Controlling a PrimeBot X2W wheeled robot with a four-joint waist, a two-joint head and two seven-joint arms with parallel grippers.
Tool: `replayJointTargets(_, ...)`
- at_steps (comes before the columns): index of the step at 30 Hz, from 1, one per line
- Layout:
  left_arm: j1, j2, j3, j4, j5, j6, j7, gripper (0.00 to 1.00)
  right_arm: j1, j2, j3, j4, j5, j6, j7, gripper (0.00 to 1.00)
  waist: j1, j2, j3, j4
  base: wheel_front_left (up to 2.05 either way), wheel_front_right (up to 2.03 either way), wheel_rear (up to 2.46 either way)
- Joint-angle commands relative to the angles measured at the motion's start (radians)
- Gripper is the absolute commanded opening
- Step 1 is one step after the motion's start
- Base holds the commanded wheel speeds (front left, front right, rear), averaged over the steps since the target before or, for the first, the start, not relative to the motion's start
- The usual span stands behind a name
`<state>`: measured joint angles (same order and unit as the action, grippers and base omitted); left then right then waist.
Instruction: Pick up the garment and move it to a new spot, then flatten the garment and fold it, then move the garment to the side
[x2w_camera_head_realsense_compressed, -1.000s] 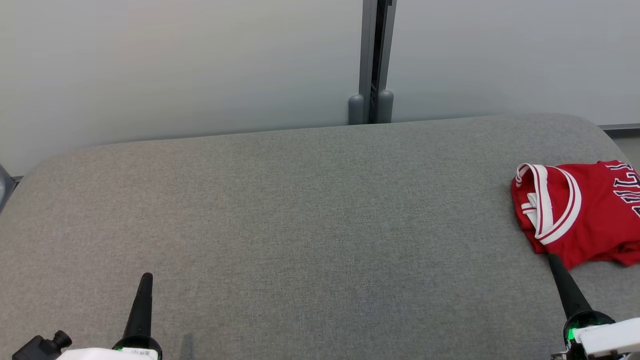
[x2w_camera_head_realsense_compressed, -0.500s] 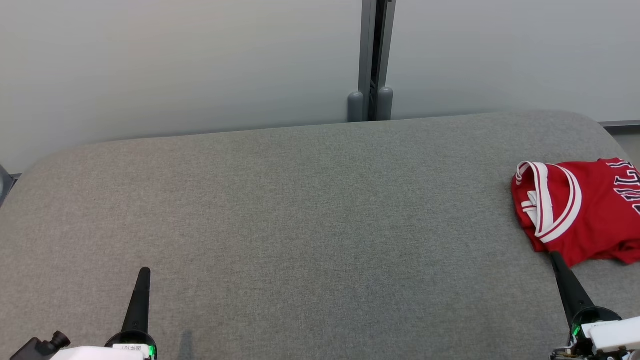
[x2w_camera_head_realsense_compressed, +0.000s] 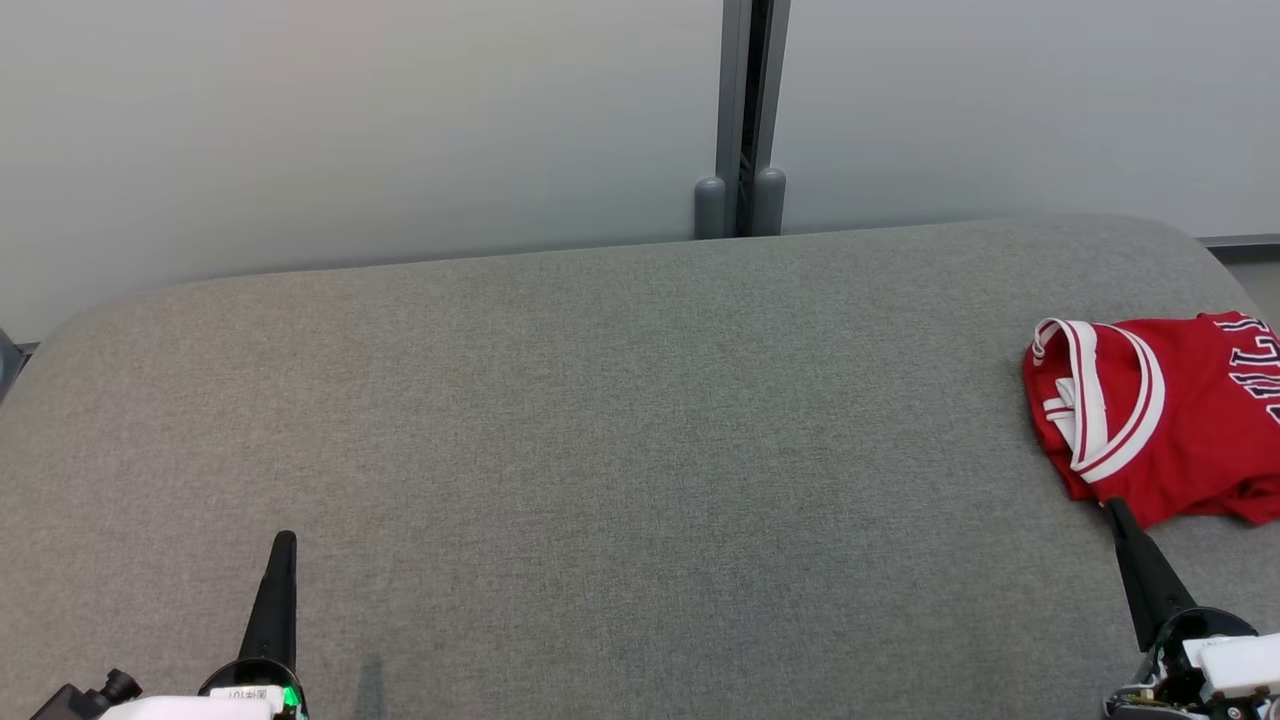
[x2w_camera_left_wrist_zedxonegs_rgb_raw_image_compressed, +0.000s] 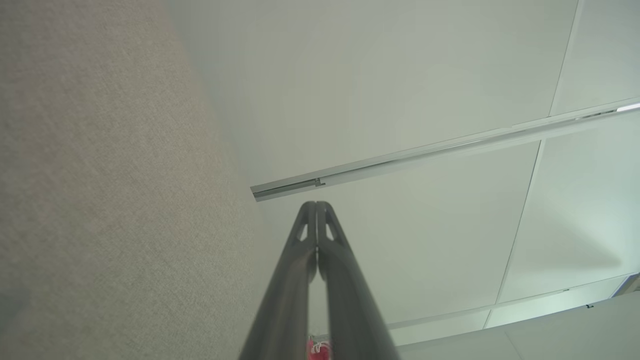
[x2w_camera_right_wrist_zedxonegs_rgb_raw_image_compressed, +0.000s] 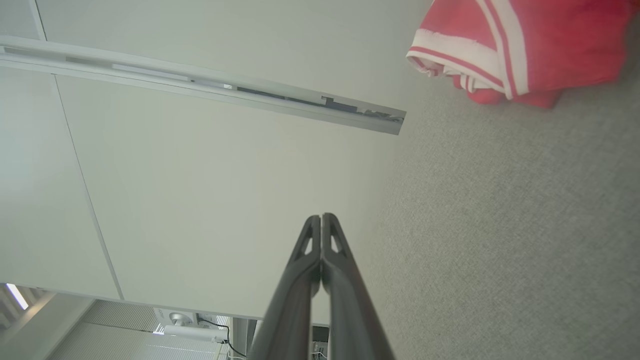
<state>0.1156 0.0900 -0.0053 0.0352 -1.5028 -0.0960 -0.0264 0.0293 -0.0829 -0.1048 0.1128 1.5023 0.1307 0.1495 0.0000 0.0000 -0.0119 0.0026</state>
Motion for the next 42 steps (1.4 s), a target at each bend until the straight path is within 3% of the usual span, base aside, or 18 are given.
replayJointTargets(1,-0.021,0.002,0.008,-0.001,-0.019,-0.009,0.004,0.00,-0.018,-0.008,-0.005,0.002,0.022,0.000,0.007,0.00,0.0000,0.0000,0.001,0.000,0.00,0.00,0.00)
replayJointTargets(22,-0.027,-0.023,0.028,0.003,-0.148,-0.039,0.016,0.00,-0.033,-0.005,-0.018,0.030,0.164,0.000,0.030,0.00,0.0000,0.0000,0.013,-0.003,0.00,0.00,0.00)
replayJointTargets(42,-0.026,-0.023,0.030,0.002,-0.142,-0.038,0.018,0.00,-0.033,0.001,-0.025,0.029,0.153,0.000,0.034,0.00,0.0000,0.0000,0.013,-0.003,0.00,0.00,0.00)
